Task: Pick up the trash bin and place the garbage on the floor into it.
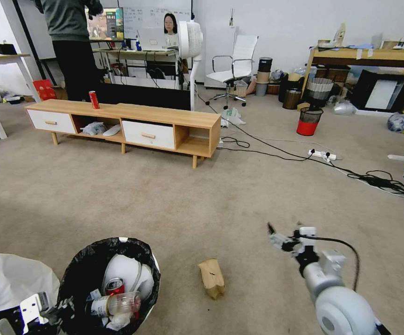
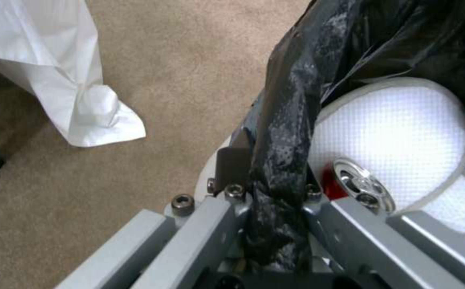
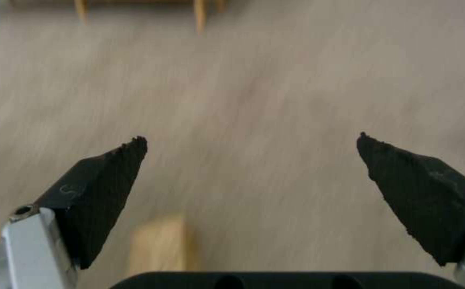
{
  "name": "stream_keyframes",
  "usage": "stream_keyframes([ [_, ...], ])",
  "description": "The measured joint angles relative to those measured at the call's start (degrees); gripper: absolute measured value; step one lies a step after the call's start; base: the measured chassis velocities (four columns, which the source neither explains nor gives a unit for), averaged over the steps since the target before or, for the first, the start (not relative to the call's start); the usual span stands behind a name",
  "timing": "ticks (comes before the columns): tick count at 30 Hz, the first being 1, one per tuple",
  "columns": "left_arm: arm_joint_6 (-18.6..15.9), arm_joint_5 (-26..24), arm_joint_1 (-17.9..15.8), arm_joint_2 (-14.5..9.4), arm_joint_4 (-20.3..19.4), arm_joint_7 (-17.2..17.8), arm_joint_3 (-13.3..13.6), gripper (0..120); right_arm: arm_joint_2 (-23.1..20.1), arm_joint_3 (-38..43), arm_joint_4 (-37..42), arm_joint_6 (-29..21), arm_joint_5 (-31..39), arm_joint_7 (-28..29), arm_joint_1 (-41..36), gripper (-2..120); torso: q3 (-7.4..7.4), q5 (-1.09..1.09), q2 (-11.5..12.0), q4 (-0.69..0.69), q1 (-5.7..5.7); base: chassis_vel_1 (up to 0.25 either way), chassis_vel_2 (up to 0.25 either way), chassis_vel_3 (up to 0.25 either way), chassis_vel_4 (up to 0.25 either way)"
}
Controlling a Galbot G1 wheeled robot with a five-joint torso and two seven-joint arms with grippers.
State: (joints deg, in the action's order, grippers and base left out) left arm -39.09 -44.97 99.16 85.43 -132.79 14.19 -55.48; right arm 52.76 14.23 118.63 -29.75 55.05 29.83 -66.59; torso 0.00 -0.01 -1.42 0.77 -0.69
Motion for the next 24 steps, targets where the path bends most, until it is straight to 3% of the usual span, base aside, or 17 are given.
stream_keyframes([
  [3, -0.02, -0.05, -0.15, -0.2, 0.21, -0.01, -0.02, 2, -0.04, -3.09, -1.46, -8.92, 10.05, 4.49, 4.49, 100, 0.0, 0.0, 0.0, 0.0, 0.0, 0.0, 0.0, 0.0, 0.0],
  [6, -0.03, -0.12, -0.15, -0.31, 0.26, -0.02, -0.01, 2, 0.32, -4.8, -3.08, -12.16, 13.01, 5.55, 6.08, 100, 0.0, 0.01, 0.0, 0.01, 0.0, 0.0, 0.0, 0.0, 0.0],
  [12, -0.04, -0.18, -0.68, -0.52, 0.84, -0.06, 0.34, 2, 1.05, -8.51, -6.69, -13.4, 16.17, 6.68, 8.16, 100, 0.0, 0.01, 0.0, 0.03, 0.0, 0.0, 0.0, 0.0, 0.0],
  [24, -0.09, -0.14, -1.4, -0.38, 1.7, -0.12, 0.65, 2, 5.24, -16.43, -20.11, -12.85, 11.69, 2.32, 14.88, 100, 0.0, 0.01, 0.0, 0.01, 0.0, 0.0, 0.0, 0.0, 0.0],
])
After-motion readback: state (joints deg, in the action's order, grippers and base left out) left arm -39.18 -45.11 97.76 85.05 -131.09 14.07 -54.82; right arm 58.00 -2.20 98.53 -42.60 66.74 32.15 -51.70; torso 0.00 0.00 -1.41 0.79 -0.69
